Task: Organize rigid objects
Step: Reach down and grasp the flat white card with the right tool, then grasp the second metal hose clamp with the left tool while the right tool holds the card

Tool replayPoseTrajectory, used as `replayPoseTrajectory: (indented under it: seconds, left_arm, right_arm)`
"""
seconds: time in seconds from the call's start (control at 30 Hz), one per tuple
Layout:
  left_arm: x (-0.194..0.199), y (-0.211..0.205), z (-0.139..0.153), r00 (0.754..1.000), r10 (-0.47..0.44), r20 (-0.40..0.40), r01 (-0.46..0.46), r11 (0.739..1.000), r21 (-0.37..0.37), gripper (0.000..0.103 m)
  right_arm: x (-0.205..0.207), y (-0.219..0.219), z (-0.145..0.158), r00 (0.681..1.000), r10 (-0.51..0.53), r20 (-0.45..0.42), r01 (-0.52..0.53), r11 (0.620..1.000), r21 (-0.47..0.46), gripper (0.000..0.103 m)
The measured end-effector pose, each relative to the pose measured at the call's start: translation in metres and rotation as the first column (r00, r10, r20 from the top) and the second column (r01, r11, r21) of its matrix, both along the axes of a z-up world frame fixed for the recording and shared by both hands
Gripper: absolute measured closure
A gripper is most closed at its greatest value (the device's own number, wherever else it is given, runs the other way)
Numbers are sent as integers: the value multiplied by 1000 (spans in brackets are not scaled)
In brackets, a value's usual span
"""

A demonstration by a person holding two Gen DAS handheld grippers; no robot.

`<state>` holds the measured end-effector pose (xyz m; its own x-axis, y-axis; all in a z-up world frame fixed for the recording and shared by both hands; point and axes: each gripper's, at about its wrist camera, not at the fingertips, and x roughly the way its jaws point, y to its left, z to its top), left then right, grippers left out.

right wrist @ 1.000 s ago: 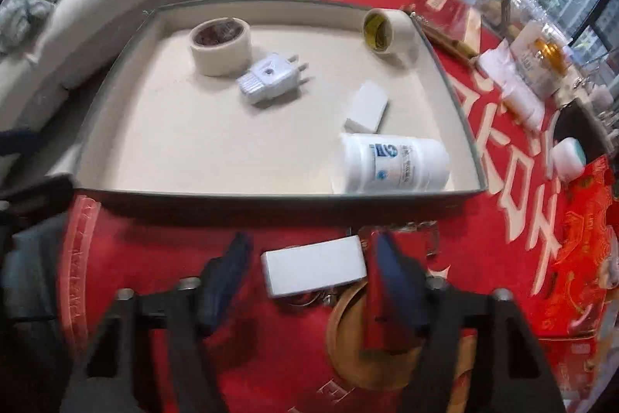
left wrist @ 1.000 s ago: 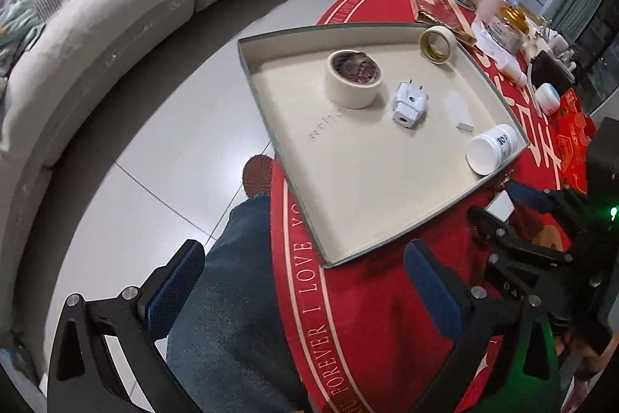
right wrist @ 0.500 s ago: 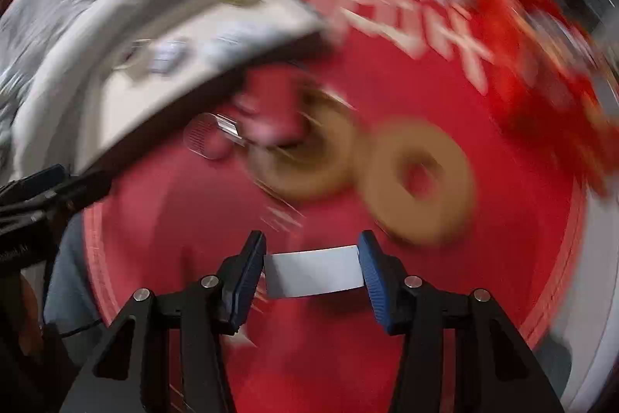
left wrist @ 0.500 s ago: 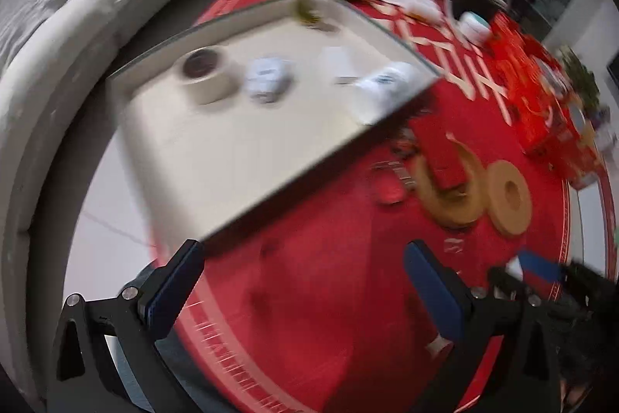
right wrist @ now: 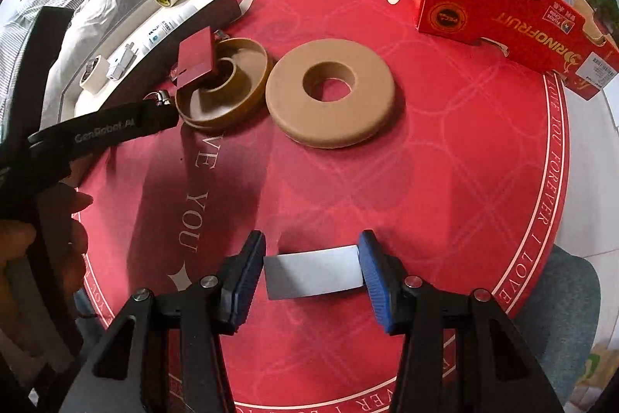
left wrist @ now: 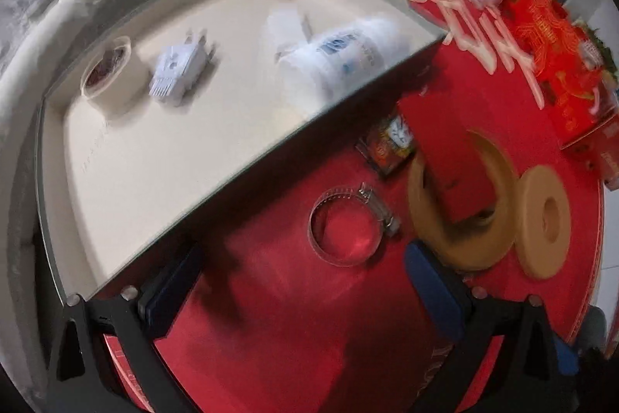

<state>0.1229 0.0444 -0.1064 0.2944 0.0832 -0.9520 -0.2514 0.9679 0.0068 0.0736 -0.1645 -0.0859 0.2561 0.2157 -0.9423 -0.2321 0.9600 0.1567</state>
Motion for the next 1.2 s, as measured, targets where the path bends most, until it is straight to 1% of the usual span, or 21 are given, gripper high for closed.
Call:
replayPoseTrajectory:
  seconds: [0.1, 0.13, 0.17, 0.2, 0.27, 0.3, 0.33, 0.4, 0.5, 0.67, 0.83, 1.0, 1.07, 1.2]
  left_arm:
    - [2, -1, 1, 1000, -25, 10, 25, 1000, -7, 1]
    - [1, -1, 2, 999, -36, 15, 36, 999, -8, 6]
    - [1, -3, 6, 998, -56, 28, 56, 998, -3, 17]
    - [-1, -5, 8, 997, -68, 37, 68, 998, -1, 25]
    - [1, -12, 14, 993, -107, 48, 107, 994, 5, 64]
    - [2, -15, 15, 991, -126, 44, 126, 992, 9, 67]
    - [2, -16, 16, 990, -133, 39, 133, 991, 7, 67]
    - [-4, -14, 16, 993, -117, 32, 117, 993, -4, 67]
    - [-29, -14, 21, 994, -102, 39, 103, 994, -23, 67]
    - [-63, -26, 28, 992, -114, 49, 114, 994, 3, 67]
    - [-89, -39, 41, 987, -141, 75, 138, 990, 33, 67]
    - [-101, -47, 57, 976, -180, 121, 173, 983, 64, 67]
    - [-107, -48, 62, 973, -184, 136, 177, 982, 61, 67]
    - [-107, -45, 64, 973, -178, 149, 173, 984, 45, 67]
  right_arm:
    - [-1, 4, 0, 1000, -4, -1, 4, 1000, 10, 52]
    - [-2, 4, 0, 1000, -6, -1, 6, 1000, 13, 52]
    - [1, 6, 1, 1000, -8, -1, 8, 1000, 15, 52]
    - [1, 5, 2, 1000, -11, 3, 11, 1000, 17, 52]
    - [-2, 3, 5, 1000, -14, 14, 14, 1000, 20, 52]
    - [-3, 2, 7, 1000, -18, 22, 17, 1000, 21, 52]
    - [-3, 2, 8, 999, -20, 26, 20, 1000, 22, 52]
    - [-3, 1, 10, 999, -24, 33, 23, 999, 26, 52]
    - [-7, -2, 16, 998, -33, 50, 31, 999, 30, 52]
    - [-11, -1, 19, 998, -31, 53, 29, 999, 37, 52]
    - [-17, 5, 23, 998, -20, 68, 18, 999, 32, 52]
    - [-25, 9, 26, 997, -17, 76, 15, 999, 29, 52]
    - [-29, 10, 27, 997, -18, 77, 16, 1000, 26, 52]
    - [-37, 13, 30, 996, -17, 84, 16, 1000, 12, 52]
